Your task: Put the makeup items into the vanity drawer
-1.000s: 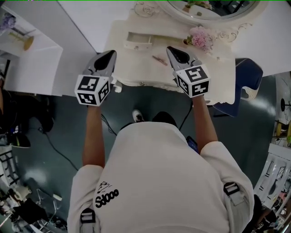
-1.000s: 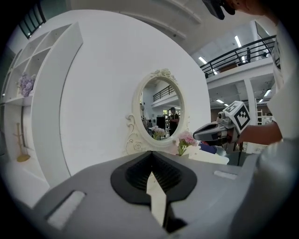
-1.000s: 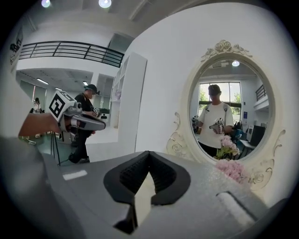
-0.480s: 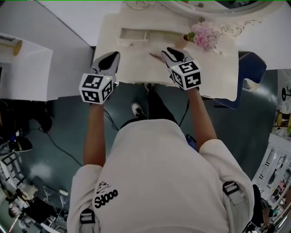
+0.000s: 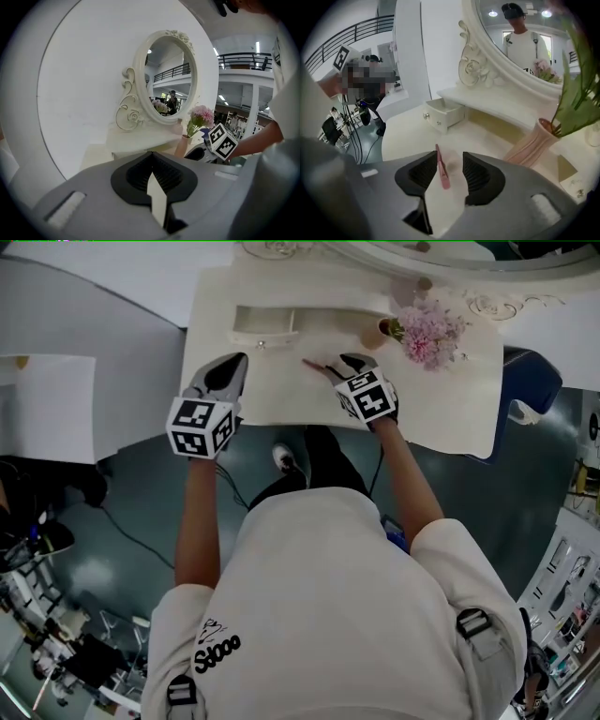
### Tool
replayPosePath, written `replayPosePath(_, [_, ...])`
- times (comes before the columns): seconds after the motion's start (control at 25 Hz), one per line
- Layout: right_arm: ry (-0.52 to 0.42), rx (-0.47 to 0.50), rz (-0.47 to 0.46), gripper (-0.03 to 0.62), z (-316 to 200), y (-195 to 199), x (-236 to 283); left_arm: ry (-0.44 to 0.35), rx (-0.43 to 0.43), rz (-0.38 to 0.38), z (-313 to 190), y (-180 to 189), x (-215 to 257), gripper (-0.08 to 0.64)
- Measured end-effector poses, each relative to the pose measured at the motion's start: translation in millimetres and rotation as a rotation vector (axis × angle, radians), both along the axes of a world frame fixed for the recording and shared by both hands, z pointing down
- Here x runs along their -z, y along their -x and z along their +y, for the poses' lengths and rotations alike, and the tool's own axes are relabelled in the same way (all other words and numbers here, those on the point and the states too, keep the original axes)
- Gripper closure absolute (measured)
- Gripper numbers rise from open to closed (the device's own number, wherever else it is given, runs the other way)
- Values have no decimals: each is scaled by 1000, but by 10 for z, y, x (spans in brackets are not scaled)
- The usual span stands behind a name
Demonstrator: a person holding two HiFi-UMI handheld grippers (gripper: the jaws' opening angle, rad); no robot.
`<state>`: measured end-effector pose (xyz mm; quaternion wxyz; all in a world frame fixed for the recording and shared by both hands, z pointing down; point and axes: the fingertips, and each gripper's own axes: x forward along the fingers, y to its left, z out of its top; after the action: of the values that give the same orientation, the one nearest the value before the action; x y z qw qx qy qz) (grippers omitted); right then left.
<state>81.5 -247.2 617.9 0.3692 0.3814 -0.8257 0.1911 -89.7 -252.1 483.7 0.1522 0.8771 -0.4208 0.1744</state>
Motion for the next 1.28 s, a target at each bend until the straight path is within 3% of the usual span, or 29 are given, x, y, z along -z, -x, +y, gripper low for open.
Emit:
replayPosePath(0.12, [44,19,29,419,-55,15,-206,26,-2,-15,-75,-2,-86,541])
replayPosePath(0.28, [65,25,57,468,-133,18,-310,43,6,-16,-162,12,-156,541])
replayPosePath(0.64, [61,47,78,506,-190,-3,-155,22,32,5,-257,97,-84,541])
replayPosePath(0.92, [-42,59,10,505,-319,113,439,-24,66,24,-269,202,103,541])
replayPosePath(1.12, [-112,87,-101,502,-563,476,906,-44,106,29,-279,325,203,541])
replayPosePath(1.28, [-115,119,-126,495,-764,795,926,-45,150,31,-297,434,239,541])
